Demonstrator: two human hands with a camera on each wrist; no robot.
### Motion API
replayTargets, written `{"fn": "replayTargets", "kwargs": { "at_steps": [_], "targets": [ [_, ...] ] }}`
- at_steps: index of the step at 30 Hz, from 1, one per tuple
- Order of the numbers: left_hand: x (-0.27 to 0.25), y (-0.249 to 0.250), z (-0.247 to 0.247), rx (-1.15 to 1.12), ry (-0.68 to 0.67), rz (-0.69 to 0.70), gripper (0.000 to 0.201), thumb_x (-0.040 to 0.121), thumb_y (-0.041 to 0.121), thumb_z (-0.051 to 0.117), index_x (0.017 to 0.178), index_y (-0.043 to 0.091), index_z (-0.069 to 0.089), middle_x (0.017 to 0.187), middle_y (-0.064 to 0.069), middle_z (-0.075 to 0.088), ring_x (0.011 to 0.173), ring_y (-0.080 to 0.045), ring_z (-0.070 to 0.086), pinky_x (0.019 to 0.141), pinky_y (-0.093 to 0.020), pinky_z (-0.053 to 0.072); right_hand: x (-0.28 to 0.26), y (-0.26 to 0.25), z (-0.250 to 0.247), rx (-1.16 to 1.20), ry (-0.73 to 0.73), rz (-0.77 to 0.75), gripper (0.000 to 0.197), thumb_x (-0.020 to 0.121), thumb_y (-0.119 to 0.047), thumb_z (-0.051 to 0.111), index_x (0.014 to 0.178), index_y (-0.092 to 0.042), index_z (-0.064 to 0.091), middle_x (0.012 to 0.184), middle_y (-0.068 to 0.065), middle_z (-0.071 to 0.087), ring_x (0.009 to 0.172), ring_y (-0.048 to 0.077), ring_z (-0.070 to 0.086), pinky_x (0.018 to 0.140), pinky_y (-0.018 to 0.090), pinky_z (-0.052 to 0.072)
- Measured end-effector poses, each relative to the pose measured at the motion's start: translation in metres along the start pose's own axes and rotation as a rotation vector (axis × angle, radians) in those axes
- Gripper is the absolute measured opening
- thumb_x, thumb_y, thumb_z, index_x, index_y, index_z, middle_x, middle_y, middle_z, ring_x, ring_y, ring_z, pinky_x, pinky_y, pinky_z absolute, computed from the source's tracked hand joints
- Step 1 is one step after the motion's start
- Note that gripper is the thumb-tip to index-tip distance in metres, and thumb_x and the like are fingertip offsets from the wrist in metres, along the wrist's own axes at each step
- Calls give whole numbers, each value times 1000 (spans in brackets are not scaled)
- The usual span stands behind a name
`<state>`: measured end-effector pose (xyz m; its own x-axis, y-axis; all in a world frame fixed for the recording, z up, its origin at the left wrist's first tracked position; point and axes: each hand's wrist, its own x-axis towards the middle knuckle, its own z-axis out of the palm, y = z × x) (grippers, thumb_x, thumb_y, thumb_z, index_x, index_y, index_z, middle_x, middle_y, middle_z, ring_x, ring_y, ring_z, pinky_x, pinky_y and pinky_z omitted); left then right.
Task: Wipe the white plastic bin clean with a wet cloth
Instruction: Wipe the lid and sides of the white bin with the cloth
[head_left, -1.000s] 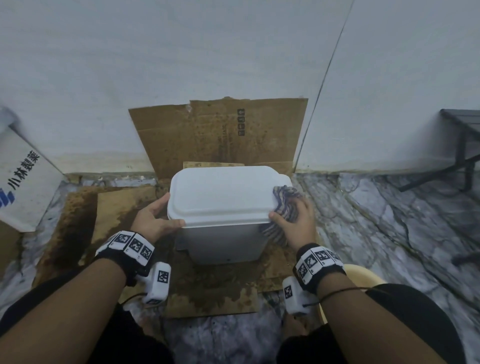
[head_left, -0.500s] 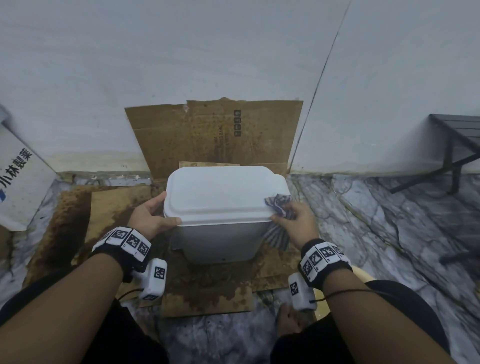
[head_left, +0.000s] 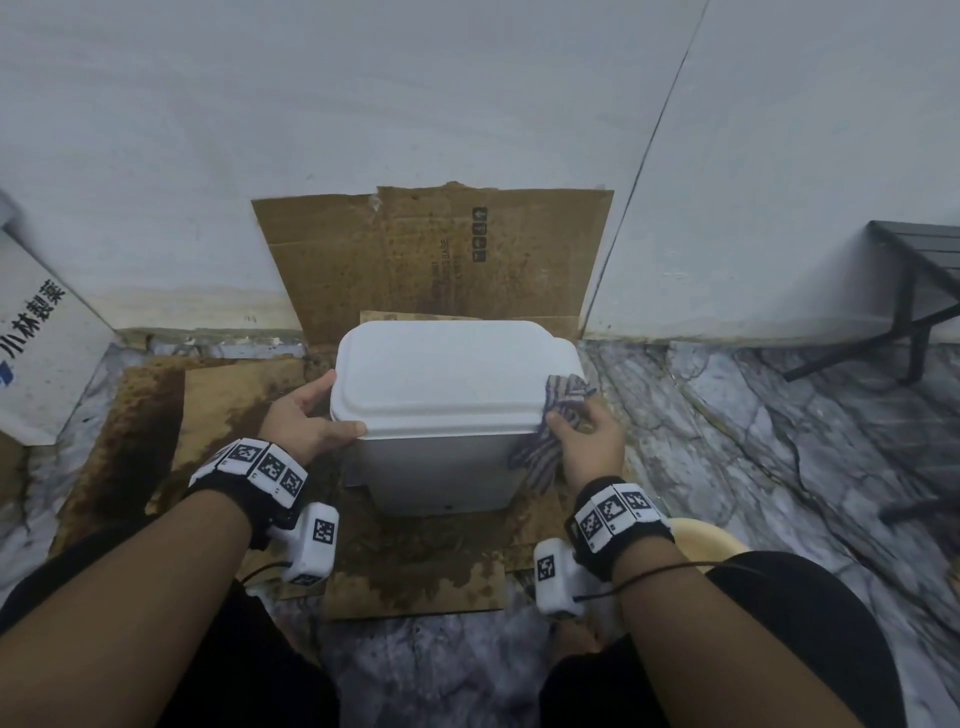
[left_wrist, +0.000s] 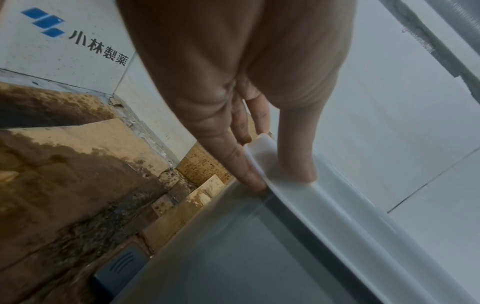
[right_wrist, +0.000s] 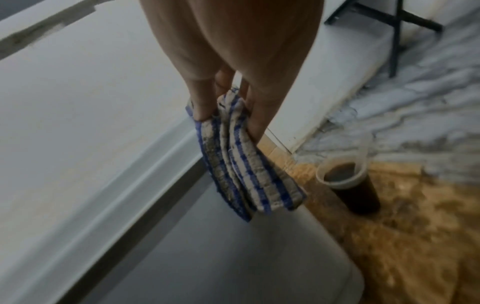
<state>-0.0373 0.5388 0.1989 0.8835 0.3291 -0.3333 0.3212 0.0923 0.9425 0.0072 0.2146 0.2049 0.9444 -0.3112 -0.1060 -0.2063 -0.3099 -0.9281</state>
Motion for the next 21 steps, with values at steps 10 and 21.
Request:
{"fn": "replayTargets", "kwargs": {
  "at_steps": [10,21],
  "targets": [
    [5,-3,-3,-12,-1,-17,87,59,-2,88,136,24,57,137,7,58,120,-23,57,79,-37,59,-39,-1,22,181,81,74,27,83,-13,75,108,-15,67,83,-22,54,76,1,55,79,24,41],
    [8,-7,0,-86,30,-31,95,52,-1,91,136,24,55,135,7,59,113,-23,60,86,-45,58,-79,-16,79,86,-26,57,37,81,-19,77,117,-13,69,106,1,69,95,14,64,88,24,49]
  ]
}}
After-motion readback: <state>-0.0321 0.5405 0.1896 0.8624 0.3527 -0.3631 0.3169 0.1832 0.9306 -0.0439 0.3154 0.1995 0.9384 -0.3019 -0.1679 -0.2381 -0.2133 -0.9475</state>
